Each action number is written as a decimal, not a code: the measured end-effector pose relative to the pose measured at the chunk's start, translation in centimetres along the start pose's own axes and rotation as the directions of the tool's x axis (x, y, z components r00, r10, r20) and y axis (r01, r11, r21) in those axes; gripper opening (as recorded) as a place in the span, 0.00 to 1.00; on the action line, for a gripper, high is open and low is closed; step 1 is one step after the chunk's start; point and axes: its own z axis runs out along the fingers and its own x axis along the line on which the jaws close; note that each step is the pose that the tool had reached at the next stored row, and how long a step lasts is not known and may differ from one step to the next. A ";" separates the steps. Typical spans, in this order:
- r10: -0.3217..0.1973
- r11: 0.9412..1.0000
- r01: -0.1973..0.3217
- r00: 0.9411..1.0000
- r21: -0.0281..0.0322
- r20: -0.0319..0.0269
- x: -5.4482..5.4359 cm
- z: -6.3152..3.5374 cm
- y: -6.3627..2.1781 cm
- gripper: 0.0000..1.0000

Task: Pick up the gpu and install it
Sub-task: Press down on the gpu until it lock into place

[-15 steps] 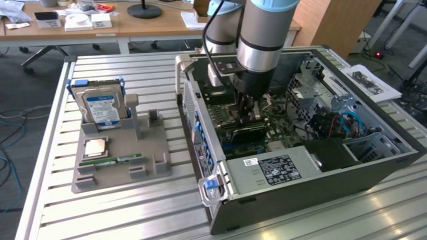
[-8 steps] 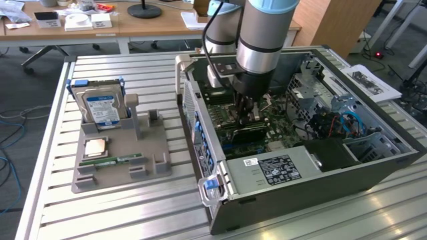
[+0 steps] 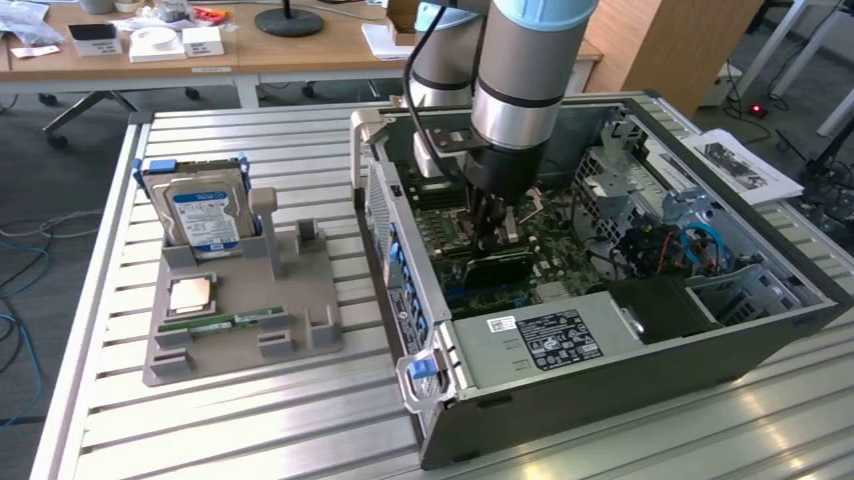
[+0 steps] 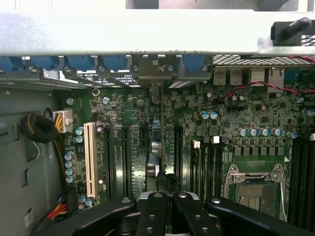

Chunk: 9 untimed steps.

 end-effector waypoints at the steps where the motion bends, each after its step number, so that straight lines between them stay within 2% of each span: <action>1: 0.000 1.000 0.000 1.000 0.000 0.000 0.0 0.05 0.01 0.11; 9: 0.000 1.000 0.000 1.000 0.000 0.000 0.0 0.20 0.05 0.11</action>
